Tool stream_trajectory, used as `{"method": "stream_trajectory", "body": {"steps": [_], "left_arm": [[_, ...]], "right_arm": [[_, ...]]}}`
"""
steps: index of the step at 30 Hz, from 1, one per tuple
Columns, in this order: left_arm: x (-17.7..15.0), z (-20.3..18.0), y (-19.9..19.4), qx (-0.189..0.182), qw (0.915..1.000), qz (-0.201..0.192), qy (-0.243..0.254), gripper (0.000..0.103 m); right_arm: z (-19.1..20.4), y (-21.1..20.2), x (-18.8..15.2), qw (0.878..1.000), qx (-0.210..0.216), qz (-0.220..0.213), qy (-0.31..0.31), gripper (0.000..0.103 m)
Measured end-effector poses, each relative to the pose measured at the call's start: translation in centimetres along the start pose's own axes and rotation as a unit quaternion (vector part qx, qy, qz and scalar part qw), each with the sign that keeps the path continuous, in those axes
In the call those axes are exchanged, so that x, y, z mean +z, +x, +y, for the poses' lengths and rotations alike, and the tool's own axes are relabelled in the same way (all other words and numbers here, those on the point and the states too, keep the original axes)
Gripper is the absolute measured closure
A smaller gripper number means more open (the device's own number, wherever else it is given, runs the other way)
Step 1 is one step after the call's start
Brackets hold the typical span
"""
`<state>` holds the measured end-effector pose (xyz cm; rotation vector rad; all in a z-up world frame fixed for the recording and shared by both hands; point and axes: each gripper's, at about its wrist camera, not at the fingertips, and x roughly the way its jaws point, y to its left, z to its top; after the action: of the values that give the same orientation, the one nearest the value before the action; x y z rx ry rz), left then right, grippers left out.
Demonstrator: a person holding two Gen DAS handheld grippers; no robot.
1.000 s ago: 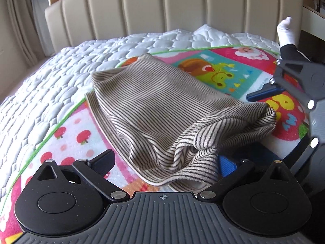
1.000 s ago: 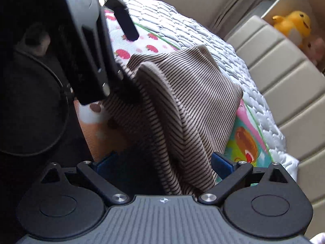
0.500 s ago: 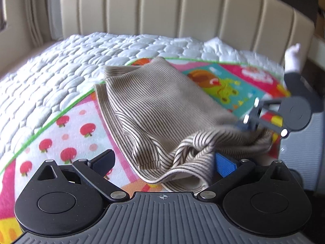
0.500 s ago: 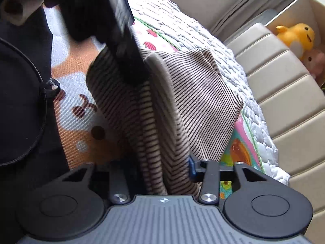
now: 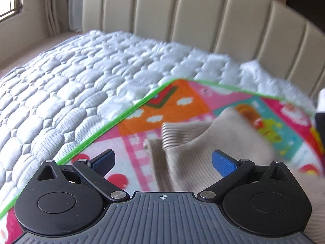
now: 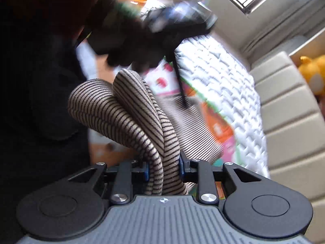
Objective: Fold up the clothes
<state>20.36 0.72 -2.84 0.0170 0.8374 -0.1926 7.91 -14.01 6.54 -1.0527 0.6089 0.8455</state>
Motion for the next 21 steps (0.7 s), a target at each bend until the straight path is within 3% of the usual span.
{"method": "stream_trajectory", "body": {"steps": [2,6,11,14,17,19,21], "left_arm": [[-0.8,1.3,1.0,-0.004,0.9999,0.010,0.004,0.000],[-1.7,6.2,0.7,-0.017,0.9981,-0.002,-0.060,0.000],[-1.2,11.3,-1.0,-0.064,0.9791,-0.056,-0.185,0.000],[-0.8,11.9,-1.5,-0.133,0.9644,-0.081,-0.214,0.000],[-0.4,9.8,-1.7,-0.196,0.9572,-0.094,-0.191,0.000],[-0.1,7.1,-1.9,-0.203,0.9640,-0.105,-0.136,0.000],[0.0,4.5,-1.9,-0.184,0.9730,-0.114,-0.080,0.000]], "right_arm": [[-2.9,1.6,1.4,1.000,0.006,0.001,-0.001,0.078],[-7.4,7.8,2.4,1.000,0.019,0.011,-0.001,0.071],[-9.5,15.8,1.8,0.998,-0.001,0.053,0.030,0.068],[-9.3,17.3,0.9,0.997,-0.012,0.047,0.063,0.064],[-9.6,16.9,0.1,0.995,-0.011,0.026,0.099,0.063],[-9.7,16.5,-0.5,0.993,-0.013,0.014,0.113,0.063],[-10.1,15.2,-0.9,0.991,-0.019,-0.001,0.134,0.060]]}}
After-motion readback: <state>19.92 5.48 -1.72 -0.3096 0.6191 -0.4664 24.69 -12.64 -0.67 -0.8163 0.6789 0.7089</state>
